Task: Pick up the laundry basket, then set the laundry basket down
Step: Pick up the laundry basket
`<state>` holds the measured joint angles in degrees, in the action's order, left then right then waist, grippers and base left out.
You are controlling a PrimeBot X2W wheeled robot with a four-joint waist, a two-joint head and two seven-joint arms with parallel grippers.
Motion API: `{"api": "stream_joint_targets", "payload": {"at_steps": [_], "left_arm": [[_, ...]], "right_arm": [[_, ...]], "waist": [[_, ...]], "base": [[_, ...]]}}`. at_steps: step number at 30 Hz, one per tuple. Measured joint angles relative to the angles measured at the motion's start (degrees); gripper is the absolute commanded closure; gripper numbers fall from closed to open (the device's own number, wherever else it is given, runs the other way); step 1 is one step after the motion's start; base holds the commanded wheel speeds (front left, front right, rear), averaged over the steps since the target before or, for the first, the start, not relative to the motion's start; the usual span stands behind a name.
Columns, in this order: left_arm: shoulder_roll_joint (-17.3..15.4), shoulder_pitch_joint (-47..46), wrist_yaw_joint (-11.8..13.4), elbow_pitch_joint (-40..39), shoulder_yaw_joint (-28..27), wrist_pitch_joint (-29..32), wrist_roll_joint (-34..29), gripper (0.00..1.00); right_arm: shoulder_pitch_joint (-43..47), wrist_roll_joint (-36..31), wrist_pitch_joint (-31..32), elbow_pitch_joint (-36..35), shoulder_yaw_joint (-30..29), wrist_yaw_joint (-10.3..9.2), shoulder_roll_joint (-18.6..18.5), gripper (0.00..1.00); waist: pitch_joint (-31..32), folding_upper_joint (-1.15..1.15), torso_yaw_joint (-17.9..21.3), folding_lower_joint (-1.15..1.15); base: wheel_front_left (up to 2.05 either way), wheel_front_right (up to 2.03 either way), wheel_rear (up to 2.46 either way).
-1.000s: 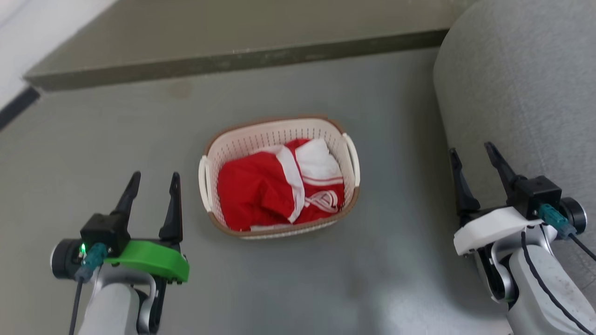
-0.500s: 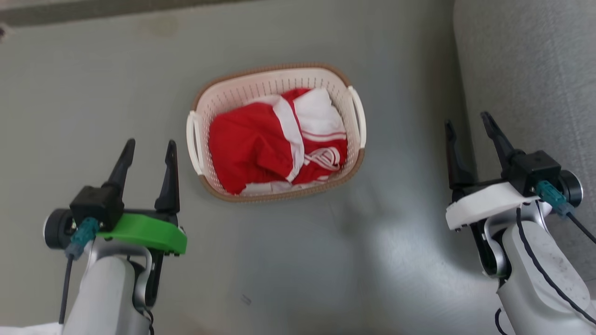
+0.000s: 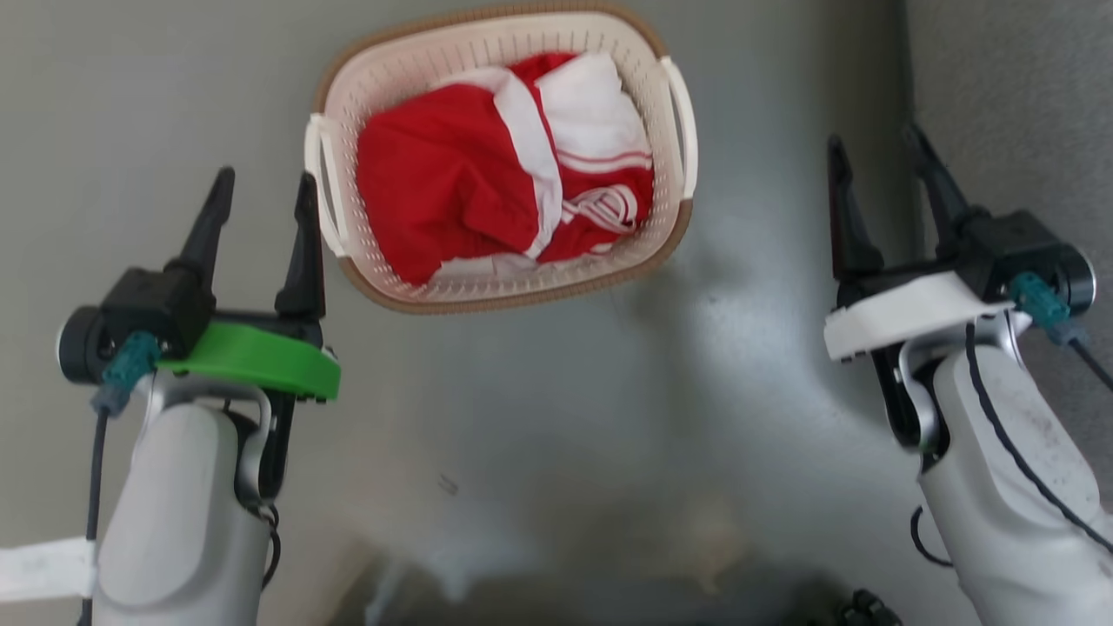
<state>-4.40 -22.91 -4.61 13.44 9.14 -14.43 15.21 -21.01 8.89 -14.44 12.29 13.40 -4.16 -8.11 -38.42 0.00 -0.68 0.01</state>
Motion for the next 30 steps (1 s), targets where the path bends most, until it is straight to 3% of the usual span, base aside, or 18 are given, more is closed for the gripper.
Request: {"api": "stream_joint_targets", "payload": {"at_steps": [10, 30], "left_arm": [[0.4, -5.1, -0.8, 8.9, -0.2, 0.0, 1.4, 0.00], [0.5, -15.9, -1.9, 27.1, 1.4, 4.9, 2.3, 0.00]], "right_arm": [[-5.9, 0.0, -0.1, 4.1, 0.6, 0.11, 1.2, 0.00], [-17.1, -0.2, 5.0, 25.1, 7.3, 5.17, 3.3, 0.00]], "waist": [[-6.3, 0.00, -0.1, 0.00], [-8.1, 0.00, 0.3, 0.00]], "base": [[0.00, 0.00, 0.00], [0.00, 0.00, 0.00]]}}
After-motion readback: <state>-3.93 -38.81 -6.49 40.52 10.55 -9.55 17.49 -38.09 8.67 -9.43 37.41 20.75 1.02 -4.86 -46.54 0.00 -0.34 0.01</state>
